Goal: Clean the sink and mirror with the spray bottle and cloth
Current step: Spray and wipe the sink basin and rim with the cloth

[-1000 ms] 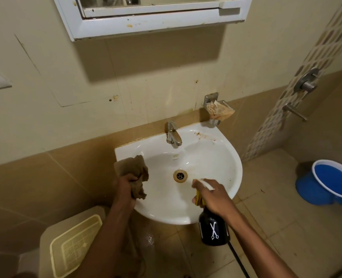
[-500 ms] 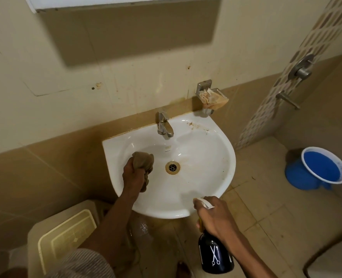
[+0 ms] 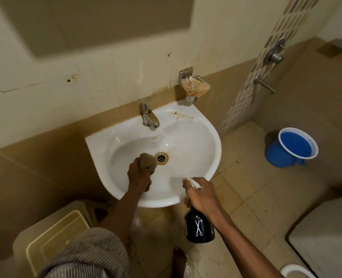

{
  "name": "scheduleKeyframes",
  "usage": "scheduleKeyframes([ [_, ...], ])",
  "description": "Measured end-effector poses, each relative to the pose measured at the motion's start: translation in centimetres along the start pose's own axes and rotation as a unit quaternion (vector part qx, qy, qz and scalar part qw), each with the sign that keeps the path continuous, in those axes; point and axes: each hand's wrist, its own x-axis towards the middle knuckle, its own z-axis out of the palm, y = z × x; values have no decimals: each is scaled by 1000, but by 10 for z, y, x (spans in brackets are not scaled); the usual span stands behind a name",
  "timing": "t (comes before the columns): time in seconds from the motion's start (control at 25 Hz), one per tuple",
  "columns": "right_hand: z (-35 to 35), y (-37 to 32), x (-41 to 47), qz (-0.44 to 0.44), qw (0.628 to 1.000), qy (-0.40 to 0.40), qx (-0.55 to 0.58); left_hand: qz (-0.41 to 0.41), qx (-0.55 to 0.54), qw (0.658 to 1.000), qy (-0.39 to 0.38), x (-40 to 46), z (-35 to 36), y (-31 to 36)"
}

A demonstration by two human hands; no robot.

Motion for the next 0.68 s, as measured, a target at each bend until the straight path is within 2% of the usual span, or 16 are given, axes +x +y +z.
scheduleKeyframes([
  [0.12, 7, 0, -13, 13, 1000, 10, -1, 15, 35, 999, 9, -2, 2, -3],
  [0.24, 18, 3, -24, 28, 999, 25, 19, -14, 117, 993, 10, -1, 4, -3],
  [0.4, 19, 7, -21, 37, 996, 70, 32, -35, 164, 985, 30, 12, 7, -13],
  [0.56, 16, 12, 0, 70, 994, 78, 16, -34, 208, 974, 84, 28, -1, -15],
  [0.68, 18, 16, 13, 55, 995, 88, 6, -39, 256, 959, 113, 42, -7, -18],
])
